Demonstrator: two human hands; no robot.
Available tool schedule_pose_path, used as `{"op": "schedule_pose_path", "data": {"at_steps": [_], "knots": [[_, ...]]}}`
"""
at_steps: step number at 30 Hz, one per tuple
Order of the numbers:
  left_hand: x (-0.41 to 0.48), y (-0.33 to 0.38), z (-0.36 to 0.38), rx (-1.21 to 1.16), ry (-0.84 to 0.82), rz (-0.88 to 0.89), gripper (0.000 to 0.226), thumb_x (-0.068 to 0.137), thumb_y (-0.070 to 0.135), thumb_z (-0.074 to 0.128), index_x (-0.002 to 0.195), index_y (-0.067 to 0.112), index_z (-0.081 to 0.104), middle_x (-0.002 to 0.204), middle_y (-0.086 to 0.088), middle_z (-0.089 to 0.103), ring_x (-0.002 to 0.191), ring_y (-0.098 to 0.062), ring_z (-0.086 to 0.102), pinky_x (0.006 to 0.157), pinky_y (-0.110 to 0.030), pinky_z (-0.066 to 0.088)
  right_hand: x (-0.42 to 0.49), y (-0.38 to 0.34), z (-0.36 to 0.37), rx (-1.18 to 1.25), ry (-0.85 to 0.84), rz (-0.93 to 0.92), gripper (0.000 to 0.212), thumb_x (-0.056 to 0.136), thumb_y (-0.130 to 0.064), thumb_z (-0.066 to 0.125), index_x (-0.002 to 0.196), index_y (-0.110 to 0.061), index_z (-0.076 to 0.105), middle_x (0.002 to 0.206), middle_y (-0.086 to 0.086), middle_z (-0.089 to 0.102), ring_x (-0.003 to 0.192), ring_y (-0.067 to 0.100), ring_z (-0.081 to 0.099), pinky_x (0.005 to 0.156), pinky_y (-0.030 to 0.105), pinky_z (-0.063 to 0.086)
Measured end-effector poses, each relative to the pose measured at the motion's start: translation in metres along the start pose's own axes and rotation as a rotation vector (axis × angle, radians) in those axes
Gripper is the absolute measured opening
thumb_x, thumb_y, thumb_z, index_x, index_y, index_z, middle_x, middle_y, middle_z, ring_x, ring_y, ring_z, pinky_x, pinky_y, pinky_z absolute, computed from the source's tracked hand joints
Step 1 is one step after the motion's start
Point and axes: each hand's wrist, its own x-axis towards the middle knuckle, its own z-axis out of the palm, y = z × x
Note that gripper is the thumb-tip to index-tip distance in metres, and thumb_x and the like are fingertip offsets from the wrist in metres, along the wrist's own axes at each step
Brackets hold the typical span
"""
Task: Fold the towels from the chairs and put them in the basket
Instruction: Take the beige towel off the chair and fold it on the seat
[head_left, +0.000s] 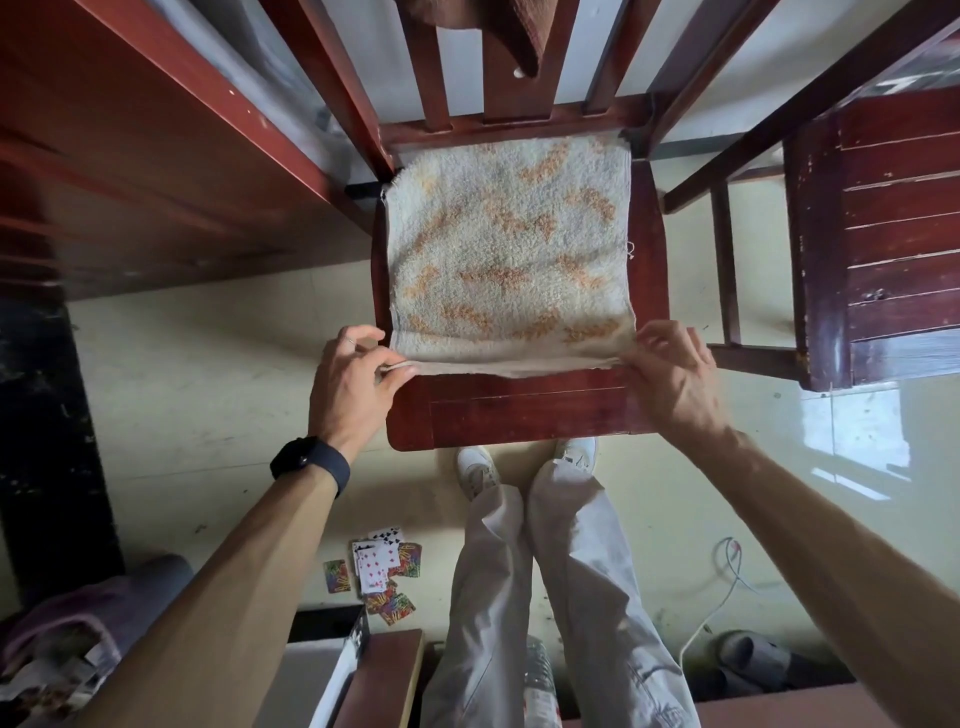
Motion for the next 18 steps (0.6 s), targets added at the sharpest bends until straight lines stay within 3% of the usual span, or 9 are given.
{"op": "schedule_pose_path", "data": {"at_steps": [3, 9, 14, 18], "knots": [[-0.001, -0.006, -0.008, 0.088, 0.031, 0.068, 0.021, 0.088, 0.034, 0.072, 0.092, 0.014, 0.078, 0.107, 0.0, 0.064, 0.098, -0.026, 0.057, 0.081, -0.038, 0.051, 0.0, 0.011, -0.004, -0.002, 0.019, -0.099, 0.033, 0.097, -0.034, 0.056, 0.095, -0.009, 0.078, 0.1, 0.011, 0.069, 0.087, 0.036, 0.058, 0.074, 0.049, 0.052], [-0.008, 0.019, -0.028, 0.06, 0.017, 0.04, 0.014, 0.093, 0.032, 0.066, 0.101, 0.021, 0.07, 0.092, -0.006, 0.069, 0.089, -0.027, 0.061, 0.067, -0.034, 0.046, 0.004, 0.003, -0.032, 0.026, 0.039, -0.141, 0.051, 0.099, -0.041, 0.042, 0.105, -0.001, 0.073, 0.087, 0.013, 0.071, 0.075, 0.037, 0.063, 0.064, 0.045, 0.055], [-0.019, 0.039, -0.085, 0.1, 0.024, 0.141, 0.014, 0.091, 0.022, 0.069, 0.102, 0.015, 0.073, 0.095, -0.006, 0.072, 0.092, -0.029, 0.062, 0.073, -0.034, 0.049, 0.006, -0.022, -0.101, 0.033, 0.072, -0.153, 0.026, 0.103, -0.025, 0.052, 0.104, -0.006, 0.069, 0.087, 0.007, 0.073, 0.076, 0.032, 0.063, 0.066, 0.042, 0.054], [-0.034, 0.073, -0.159, 0.118, 0.101, 0.202, 0.019, 0.094, 0.028, 0.063, 0.098, 0.016, 0.077, 0.09, -0.002, 0.073, 0.088, -0.027, 0.06, 0.073, -0.035, 0.05, 0.006, -0.048, -0.173, -0.006, 0.116, -0.158, 0.026, 0.103, -0.025, 0.052, 0.09, -0.006, 0.063, 0.076, 0.004, 0.066, 0.068, 0.028, 0.056, 0.059, 0.038, 0.049]]}}
